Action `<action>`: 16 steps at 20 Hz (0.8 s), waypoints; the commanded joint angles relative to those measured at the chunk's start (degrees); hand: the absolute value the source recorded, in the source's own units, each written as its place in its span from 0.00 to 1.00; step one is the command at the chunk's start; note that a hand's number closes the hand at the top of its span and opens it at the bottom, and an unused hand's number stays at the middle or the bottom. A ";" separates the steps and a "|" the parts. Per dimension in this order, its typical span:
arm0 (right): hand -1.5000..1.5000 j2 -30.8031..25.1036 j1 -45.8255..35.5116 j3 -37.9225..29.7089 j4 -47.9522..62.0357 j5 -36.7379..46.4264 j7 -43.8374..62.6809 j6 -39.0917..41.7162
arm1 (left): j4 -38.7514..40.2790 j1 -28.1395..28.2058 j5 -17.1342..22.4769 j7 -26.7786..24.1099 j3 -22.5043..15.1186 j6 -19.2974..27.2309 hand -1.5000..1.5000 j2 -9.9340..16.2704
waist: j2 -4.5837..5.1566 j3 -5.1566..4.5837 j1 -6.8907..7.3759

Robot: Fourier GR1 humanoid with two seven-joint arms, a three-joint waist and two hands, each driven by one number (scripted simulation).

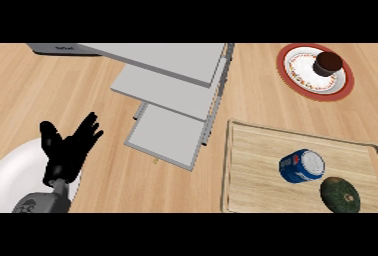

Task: Pick the can from the tray and place it in the tiered shelf

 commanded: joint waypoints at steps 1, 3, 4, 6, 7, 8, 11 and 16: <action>0.00 -5.48 -8.41 4.19 2.76 1.82 13.41 -0.93 | 1.09 0.29 1.03 0.91 0.92 -1.86 0.50 0.73 | 0.17 -0.16 0.35; 0.00 -3.45 -8.97 11.48 2.50 6.63 14.73 -3.37 | 1.93 0.43 -0.99 -0.82 -0.83 -0.51 0.50 -1.26 | 0.29 -0.17 0.51; 0.00 -3.23 -9.83 12.02 6.20 5.85 12.45 -1.65 | 0.73 0.29 -1.84 1.96 -1.94 1.31 0.50 -2.10 | 0.21 -0.10 0.37; 0.00 -3.22 -11.30 14.57 6.60 5.75 14.91 -1.11 | 0.14 3.32 0.49 -0.90 1.09 -2.12 0.50 0.80 | 0.11 -0.14 0.65; 0.00 -3.90 -12.76 17.14 5.83 6.71 16.25 -0.53 | 3.12 0.20 -0.15 -0.25 0.79 -1.34 0.50 -0.27 | 0.22 -0.17 0.19; 0.00 -2.83 -14.91 19.53 8.32 7.87 16.45 -1.70 | 1.73 0.92 -0.83 0.45 -0.58 -0.76 0.50 -1.13 | 0.31 -0.16 0.90; 0.00 -0.41 -14.99 25.63 7.88 13.28 16.92 -2.37 | 2.20 0.24 -0.19 0.76 0.93 -1.01 0.50 -0.52 | 0.04 -0.12 -0.22; 0.00 1.10 -15.98 27.64 10.33 15.23 19.47 -2.39 | 4.03 -1.63 -1.39 0.76 1.12 0.57 0.50 -1.56 | -0.07 -0.13 -1.45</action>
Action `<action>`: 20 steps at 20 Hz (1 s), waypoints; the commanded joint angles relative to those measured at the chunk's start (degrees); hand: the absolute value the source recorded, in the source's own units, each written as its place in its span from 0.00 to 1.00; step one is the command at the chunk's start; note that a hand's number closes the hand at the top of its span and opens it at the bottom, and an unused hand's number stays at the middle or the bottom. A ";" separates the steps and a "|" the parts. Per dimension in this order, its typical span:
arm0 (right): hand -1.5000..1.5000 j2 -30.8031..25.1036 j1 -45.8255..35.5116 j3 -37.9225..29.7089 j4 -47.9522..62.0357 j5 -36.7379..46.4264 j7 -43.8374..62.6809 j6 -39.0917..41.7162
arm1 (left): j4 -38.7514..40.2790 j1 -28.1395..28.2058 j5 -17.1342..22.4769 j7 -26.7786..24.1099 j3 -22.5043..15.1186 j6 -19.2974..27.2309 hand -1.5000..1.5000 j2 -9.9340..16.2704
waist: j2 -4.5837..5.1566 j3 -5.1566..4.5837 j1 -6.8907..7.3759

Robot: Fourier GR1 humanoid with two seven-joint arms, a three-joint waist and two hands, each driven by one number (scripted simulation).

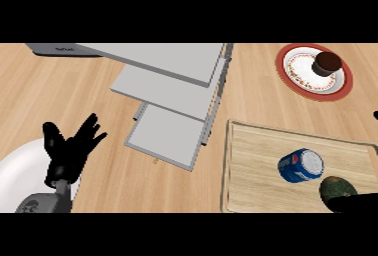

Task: Pick the can from the tray and place it in the tiered shelf

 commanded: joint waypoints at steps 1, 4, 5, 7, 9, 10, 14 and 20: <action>0.00 0.93 -2.71 2.65 0.95 2.71 13.62 -0.42 | 3.42 1.49 0.21 -2.71 0.98 -1.10 0.50 -0.33 | 0.19 -0.33 -0.72; 0.00 2.83 -5.05 4.60 3.14 5.57 14.87 -0.50 | 1.95 2.40 -0.02 -1.44 1.03 -2.37 0.50 1.53 | 0.14 -0.30 -0.38; 0.00 3.80 -7.76 5.67 6.20 6.60 14.72 -0.22 | -1.16 2.15 1.13 1.36 1.05 -2.00 0.50 1.31 | 0.16 -0.27 0.39; 0.00 4.20 -7.97 6.28 4.32 7.22 16.25 0.96 | 2.17 0.68 -0.55 -0.49 0.07 -0.47 0.50 -1.03 | 0.11 -0.30 -0.79; 0.00 6.63 -6.15 8.47 5.99 11.03 14.42 -0.42 | 0.59 4.56 0.23 -1.72 0.53 -2.12 0.50 -0.25 | -0.01 -0.26 -0.67; 0.00 8.76 -8.88 10.09 7.90 13.07 15.38 -1.16 | 3.11 0.36 -0.49 -0.69 0.69 -0.70 0.50 -0.91 | 0.21 -0.30 -0.67; 0.00 10.10 -8.64 9.27 10.64 13.06 14.26 2.19 | 0.41 2.30 -0.76 -0.07 0.38 -0.35 0.50 -1.13 | 0.08 -0.25 -0.79; 0.00 14.21 -6.17 11.66 13.54 20.54 13.06 1.48 | 3.96 1.83 -0.74 -3.18 1.57 -1.72 0.50 -1.27 | 0.09 -0.27 -1.72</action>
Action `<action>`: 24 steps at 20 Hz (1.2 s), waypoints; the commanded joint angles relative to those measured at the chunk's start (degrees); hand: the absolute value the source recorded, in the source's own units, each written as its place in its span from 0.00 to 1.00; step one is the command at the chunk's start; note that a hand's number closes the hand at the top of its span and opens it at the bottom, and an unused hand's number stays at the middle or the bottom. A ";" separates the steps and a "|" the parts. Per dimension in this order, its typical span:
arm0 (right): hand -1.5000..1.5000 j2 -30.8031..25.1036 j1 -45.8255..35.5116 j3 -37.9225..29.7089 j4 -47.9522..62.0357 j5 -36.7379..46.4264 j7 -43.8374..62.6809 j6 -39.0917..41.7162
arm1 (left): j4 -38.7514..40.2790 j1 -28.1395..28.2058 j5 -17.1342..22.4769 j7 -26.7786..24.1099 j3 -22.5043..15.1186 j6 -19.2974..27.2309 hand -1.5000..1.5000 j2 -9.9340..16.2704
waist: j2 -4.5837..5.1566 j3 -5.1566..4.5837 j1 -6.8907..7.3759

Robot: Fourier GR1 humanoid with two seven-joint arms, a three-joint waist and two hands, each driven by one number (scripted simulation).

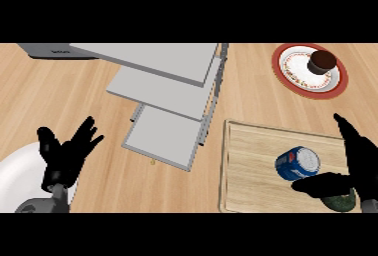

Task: Pick the can from the tray and place it in the tiered shelf

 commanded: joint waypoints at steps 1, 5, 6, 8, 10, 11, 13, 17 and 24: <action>0.00 2.72 -1.82 0.81 2.32 2.74 11.88 1.96 | 2.51 0.29 -0.08 0.79 0.47 -0.24 0.50 -0.04 | 0.29 -0.27 -0.15; 0.00 5.68 -2.72 1.27 3.86 7.55 10.90 2.07 | 2.97 0.64 0.27 0.45 0.97 -1.44 0.50 0.11 | 0.27 -0.26 -0.15; 0.00 5.82 -0.19 -0.06 3.95 7.49 8.11 1.16 | 1.96 1.49 0.11 0.00 1.62 -1.69 0.50 1.03 | 0.20 -0.22 -0.34; 0.00 8.79 -4.77 -0.48 7.26 8.54 9.11 2.58 | 2.35 -0.27 1.27 1.17 2.40 -3.11 0.50 1.71 | 0.29 -0.24 -0.02; 0.00 11.15 -3.22 -0.89 10.05 11.10 4.60 -0.27 | -1.31 0.48 -1.49 3.19 -0.83 0.94 0.50 -1.71 | 0.24 -0.18 -0.05; 0.00 14.01 -2.37 1.59 10.79 13.82 4.81 -1.67 | 1.91 0.40 -0.07 0.58 1.43 -1.71 0.50 -0.13 | 0.29 -0.21 -0.12; 0.00 12.86 -0.32 -1.57 12.30 13.02 -0.41 -0.19 | -0.26 0.37 -0.11 2.49 1.50 -1.70 0.50 -0.02 | 0.22 -0.18 -0.31; 0.00 16.52 -3.04 -1.55 9.52 15.23 2.75 3.37 | 3.75 1.10 -0.75 -2.33 2.22 -2.95 0.50 -1.38 | 0.22 -0.22 -0.37; 1.00 17.21 -3.92 0.05 15.84 9.30 -7.82 9.81 | -2.01 1.97 -3.74 3.16 -0.65 1.90 0.50 -4.09 | 0.21 -0.17 -0.11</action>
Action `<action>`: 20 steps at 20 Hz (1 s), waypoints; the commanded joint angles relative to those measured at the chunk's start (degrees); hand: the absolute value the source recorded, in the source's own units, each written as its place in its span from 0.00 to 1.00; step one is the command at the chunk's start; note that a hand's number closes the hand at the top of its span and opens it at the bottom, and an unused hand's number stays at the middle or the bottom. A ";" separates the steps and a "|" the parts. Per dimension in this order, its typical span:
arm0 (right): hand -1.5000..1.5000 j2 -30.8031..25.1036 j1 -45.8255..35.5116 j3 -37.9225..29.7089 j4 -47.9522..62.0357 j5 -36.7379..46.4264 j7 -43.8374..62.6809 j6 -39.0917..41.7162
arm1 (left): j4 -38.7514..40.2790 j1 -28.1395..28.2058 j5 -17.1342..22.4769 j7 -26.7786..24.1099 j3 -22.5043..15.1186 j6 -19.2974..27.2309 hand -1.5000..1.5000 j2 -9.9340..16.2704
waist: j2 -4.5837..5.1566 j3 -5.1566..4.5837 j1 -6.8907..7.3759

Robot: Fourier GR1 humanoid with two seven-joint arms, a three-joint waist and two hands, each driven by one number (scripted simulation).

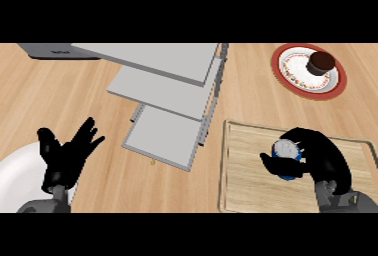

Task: Pick the can from the tray and place it in the tiered shelf

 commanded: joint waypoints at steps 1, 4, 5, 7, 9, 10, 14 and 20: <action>1.00 4.15 -0.99 0.49 4.31 1.58 -0.25 0.86 | 3.38 -2.05 -1.90 1.01 -0.80 1.83 0.50 -2.57 | 0.61 0.05 -0.35; 1.00 6.01 -1.16 0.39 2.90 5.13 -0.86 0.27 | 7.89 -0.93 -1.61 -4.92 1.56 -1.72 0.50 -1.61 | 0.60 0.04 -0.36; 1.00 6.92 1.26 1.65 1.16 6.53 -1.54 -0.24 | 6.82 -3.05 0.14 -0.83 3.94 -2.76 0.50 0.88 | 0.57 0.04 -0.44; 1.00 7.18 -2.09 -1.38 0.97 5.94 -3.71 1.13 | 4.38 -2.35 -1.22 0.97 2.50 -2.04 0.50 -0.05 | 0.57 0.05 -0.35; 1.00 7.37 -2.32 3.20 -5.14 11.77 1.86 1.32 | 2.32 -1.02 -1.93 0.60 0.76 -0.93 0.50 -1.73 | 0.47 0.03 -0.44; 1.00 13.93 -7.56 8.29 -1.72 14.62 6.40 0.65 | 0.20 0.25 -1.57 1.47 1.14 -0.29 0.50 -1.39 | 0.48 0.01 0.36; 1.00 23.02 -10.95 24.00 3.90 16.98 8.75 -4.27 | 2.25 -2.24 -1.73 1.25 -0.05 -2.24 0.50 -0.94 | 0.87 -0.17 4.30; 1.00 23.34 -20.69 29.65 4.72 20.80 12.65 -13.39 | 2.98 -3.63 -2.13 2.01 -1.36 -2.41 0.50 -1.78 | 0.31 -0.22 5.02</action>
